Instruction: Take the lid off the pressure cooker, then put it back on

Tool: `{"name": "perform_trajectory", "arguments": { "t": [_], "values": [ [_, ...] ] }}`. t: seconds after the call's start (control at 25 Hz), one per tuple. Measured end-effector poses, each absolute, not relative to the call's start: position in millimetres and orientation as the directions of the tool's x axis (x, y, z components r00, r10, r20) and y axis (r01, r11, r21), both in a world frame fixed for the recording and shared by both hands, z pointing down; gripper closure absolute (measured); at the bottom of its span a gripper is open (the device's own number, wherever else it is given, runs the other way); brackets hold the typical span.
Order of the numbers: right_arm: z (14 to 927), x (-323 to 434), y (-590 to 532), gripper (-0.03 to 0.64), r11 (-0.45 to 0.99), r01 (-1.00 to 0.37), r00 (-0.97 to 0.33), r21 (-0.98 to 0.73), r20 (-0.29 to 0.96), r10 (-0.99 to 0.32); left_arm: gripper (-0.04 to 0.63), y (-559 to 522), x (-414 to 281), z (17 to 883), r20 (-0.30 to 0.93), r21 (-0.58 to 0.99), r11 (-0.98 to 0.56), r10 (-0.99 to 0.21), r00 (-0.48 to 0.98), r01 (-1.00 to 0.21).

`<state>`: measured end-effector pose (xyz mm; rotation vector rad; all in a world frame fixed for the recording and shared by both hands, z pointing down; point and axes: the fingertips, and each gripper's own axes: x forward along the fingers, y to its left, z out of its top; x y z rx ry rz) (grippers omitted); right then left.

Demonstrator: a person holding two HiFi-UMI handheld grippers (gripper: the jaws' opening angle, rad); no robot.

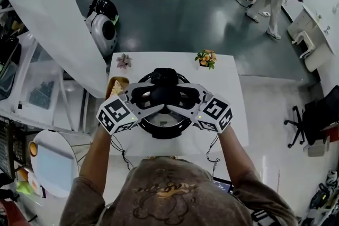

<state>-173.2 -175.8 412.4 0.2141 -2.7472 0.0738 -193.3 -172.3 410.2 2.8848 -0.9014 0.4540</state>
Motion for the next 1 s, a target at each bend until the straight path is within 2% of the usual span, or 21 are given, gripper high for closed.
{"name": "perform_trajectory", "arguments": {
  "t": [1.0],
  "values": [
    [413.5, -172.7, -171.7, 0.351, 0.83, -0.557, -0.773, -0.027, 0.381, -0.507, 0.333, -178.4, -192.3, 410.1, 0.297, -0.002, -0.984, -0.168, 0.94, -0.176]
  ]
}}
